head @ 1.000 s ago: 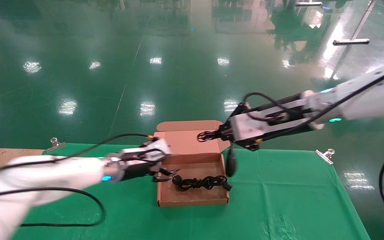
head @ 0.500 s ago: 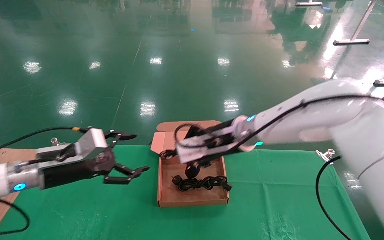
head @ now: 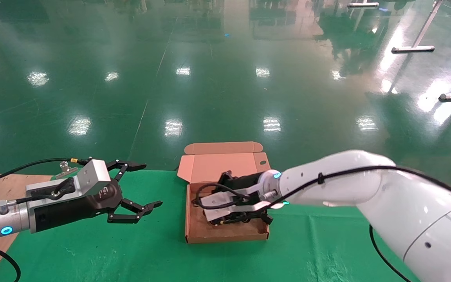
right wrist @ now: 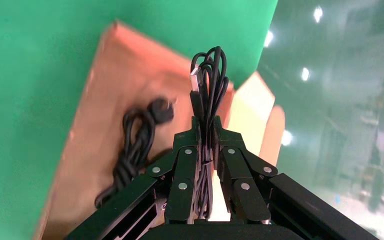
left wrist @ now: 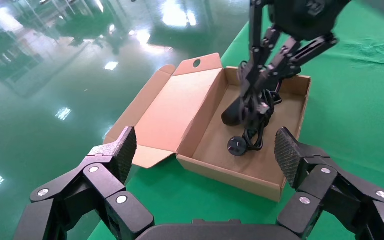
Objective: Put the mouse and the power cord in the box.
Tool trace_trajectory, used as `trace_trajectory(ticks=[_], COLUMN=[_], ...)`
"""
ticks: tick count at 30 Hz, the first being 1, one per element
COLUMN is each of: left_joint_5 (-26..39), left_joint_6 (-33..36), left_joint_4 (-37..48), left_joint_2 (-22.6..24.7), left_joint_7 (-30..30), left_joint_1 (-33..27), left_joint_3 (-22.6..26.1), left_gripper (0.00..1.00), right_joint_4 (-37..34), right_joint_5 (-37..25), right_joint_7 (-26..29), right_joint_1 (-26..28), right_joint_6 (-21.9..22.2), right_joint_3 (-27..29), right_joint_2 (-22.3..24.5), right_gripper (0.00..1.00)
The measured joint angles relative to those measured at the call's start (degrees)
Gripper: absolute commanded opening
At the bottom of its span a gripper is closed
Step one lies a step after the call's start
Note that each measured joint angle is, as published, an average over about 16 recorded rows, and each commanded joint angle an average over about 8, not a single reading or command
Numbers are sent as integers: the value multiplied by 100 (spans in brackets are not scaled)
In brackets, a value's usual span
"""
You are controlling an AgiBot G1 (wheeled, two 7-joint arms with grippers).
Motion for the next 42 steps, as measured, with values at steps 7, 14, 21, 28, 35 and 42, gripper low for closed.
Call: trace_trajectory(ticks=[7, 14, 21, 28, 35, 42], left_joint_5=[-7, -13, -6, -2, -22, -72], left_joint_6=[74, 98, 85, 75, 108, 197], left_joint_4=[127, 163, 153, 125, -118, -681], left_joint_2=[24, 27, 30, 28, -41, -208], left_joint_7=[58, 75, 70, 53, -129, -553], left_joint_1=[-37, -47, -48, -42, 47, 254], left_joint_3=[-4, -7, -4, -8, -115, -371], left_gripper=[100, 100, 100, 100, 100, 100], right_joint_4=[-102, -119, -122, -96, 5, 288], right_joint_5=[124, 169, 156, 147, 246, 587], right_joint_7=[-56, -79, -71, -65, 11, 261], right_joint_1=[-177, -241, -224, -203, -259, -473], right_joint_6=[657, 855, 799, 737, 600, 234], right_joint_3=[-370, -462, -425, -390, -258, 130], right_joint_2=[0, -3, 1, 29, 138, 449], right_gripper=[33, 100, 100, 100, 100, 100])
